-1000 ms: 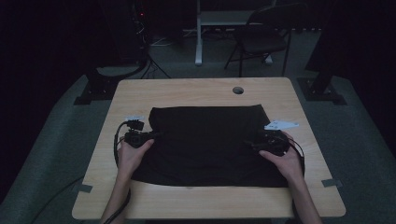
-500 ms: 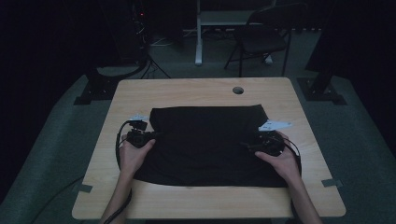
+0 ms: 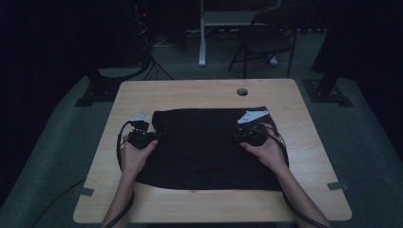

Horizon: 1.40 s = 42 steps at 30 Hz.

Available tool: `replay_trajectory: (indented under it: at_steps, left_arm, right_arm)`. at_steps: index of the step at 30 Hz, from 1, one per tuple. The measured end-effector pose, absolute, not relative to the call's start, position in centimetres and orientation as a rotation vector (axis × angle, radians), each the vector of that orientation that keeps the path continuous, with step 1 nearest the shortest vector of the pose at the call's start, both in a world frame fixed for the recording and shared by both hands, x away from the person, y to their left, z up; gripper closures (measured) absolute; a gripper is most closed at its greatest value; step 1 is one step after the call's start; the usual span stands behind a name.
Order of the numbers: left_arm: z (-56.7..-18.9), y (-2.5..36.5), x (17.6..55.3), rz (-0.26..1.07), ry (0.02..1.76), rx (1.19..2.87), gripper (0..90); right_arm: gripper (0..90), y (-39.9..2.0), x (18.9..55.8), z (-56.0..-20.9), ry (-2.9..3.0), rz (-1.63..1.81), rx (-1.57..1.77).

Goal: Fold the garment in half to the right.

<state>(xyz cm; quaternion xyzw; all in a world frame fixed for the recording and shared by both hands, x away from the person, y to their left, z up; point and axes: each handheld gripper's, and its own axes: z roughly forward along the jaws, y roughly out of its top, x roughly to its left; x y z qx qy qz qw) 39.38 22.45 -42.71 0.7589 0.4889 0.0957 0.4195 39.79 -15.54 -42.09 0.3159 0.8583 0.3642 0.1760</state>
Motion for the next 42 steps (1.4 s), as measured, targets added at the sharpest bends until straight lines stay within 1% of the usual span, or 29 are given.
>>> replay_trajectory:
  at_steps: [1,2,6,14,19,21,22,27,36,42]
  left_arm:
    - [-42.6,22.4,39.4,0.236,1.225,1.902,78.5]
    - [-42.4,22.4,39.4,0.235,1.223,1.901,78.6]
    - [-42.0,22.3,39.3,0.229,1.215,1.893,78.8]
    - [-41.4,22.1,39.5,0.227,1.206,1.898,78.8]
    - [-41.0,22.1,39.6,0.226,1.192,1.886,78.9]
    - [-40.7,21.9,39.6,0.229,1.180,1.885,78.9]
    - [-40.5,21.8,39.6,0.230,1.175,1.886,78.9]
    - [-39.6,21.3,39.4,0.237,1.143,1.874,78.9]
    - [-37.9,20.1,38.9,0.252,1.080,1.874,78.9]
    - [-37.5,19.6,38.9,0.257,1.063,1.877,78.8]
  right_arm:
    - [72.8,-14.5,40.5,-42.2,2.451,0.996,0.878]
    - [74.5,-14.0,40.9,-42.3,2.452,0.985,0.876]
    - [76.9,-12.7,42.0,-42.6,2.457,0.969,0.884]
    - [77.6,-9.7,44.7,-42.7,2.461,0.930,0.884]
    - [79.2,-8.5,46.1,-42.8,2.444,0.908,0.884]
    - [79.8,-8.2,47.3,-43.0,2.429,0.907,0.904]
    - [79.8,-8.2,47.3,-43.0,2.429,0.907,0.904]
    - [79.9,-7.4,49.7,-43.1,2.406,0.876,0.955]
    - [80.8,-6.7,51.9,-43.0,2.373,0.850,1.049]
    - [81.1,-6.7,52.6,-44.0,2.305,0.878,1.137]
